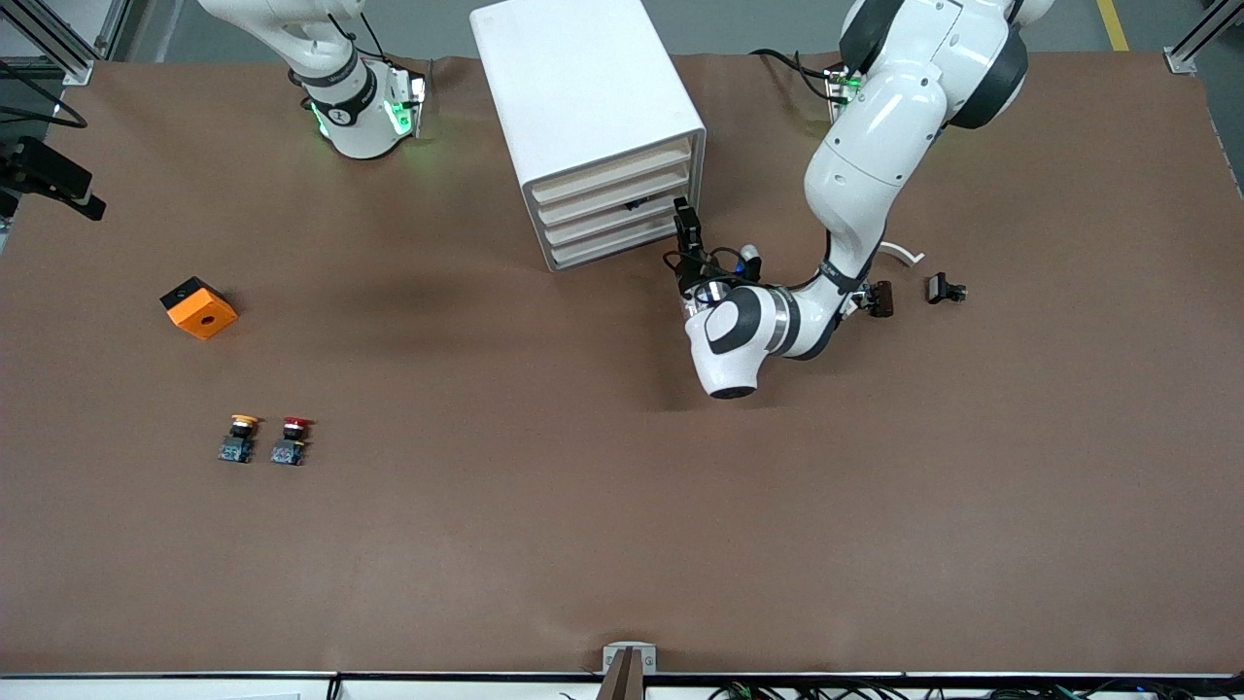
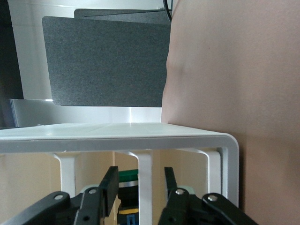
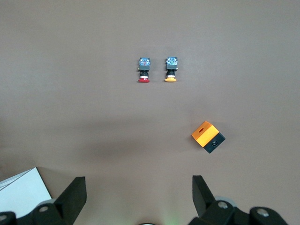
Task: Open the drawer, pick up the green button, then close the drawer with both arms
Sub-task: 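Pull the drawer outward with the left gripper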
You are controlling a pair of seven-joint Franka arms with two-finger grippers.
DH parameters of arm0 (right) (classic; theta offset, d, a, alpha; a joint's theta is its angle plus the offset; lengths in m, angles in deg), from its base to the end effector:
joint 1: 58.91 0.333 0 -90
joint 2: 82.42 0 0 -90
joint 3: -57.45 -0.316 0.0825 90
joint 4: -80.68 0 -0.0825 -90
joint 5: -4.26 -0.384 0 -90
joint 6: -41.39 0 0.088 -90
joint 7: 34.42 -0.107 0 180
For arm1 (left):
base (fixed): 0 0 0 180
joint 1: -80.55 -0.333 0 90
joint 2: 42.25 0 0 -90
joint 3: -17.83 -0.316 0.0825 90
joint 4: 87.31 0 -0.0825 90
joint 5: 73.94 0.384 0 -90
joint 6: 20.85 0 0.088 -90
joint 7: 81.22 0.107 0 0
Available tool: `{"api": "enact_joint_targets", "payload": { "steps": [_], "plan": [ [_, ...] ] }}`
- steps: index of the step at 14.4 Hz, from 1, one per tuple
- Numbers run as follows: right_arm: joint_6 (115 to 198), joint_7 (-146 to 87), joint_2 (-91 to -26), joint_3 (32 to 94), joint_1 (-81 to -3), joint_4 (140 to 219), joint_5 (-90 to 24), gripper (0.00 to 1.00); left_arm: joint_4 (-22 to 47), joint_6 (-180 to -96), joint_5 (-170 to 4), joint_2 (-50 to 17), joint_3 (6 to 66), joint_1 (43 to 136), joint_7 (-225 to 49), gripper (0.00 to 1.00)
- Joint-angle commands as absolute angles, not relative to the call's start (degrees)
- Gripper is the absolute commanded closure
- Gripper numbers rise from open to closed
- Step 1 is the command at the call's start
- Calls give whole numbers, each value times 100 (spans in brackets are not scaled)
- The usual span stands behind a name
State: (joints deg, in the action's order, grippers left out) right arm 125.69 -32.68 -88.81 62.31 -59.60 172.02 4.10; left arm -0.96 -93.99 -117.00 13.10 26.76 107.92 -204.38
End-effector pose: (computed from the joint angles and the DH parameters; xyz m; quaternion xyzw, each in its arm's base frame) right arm 0.5063 -0.0517 0.6640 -0.9994 0.0328 0.0055 0.0065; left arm 0.4187 -0.4047 0.1112 -0.4709 -0.5836 0.5014 0.4315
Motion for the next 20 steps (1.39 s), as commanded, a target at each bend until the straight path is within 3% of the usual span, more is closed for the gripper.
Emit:
{"api": "enact_joint_targets", "payload": {
  "steps": [1,13,20],
  "plan": [
    [12541,-3248,-8980,6131,-6102,17244,452,0,5,-9363,-11543,1225,2811,10797,-20356,53],
    [12550,-3248,-8980,6140,-6111,17235,452,0,-12,-9459,-11543,1277,2811,11131,-20233,53],
    [12568,-3257,-8910,6140,-6111,17165,461,0,-12,-9573,-11411,1277,2811,11193,-20057,69]
  ]
}}
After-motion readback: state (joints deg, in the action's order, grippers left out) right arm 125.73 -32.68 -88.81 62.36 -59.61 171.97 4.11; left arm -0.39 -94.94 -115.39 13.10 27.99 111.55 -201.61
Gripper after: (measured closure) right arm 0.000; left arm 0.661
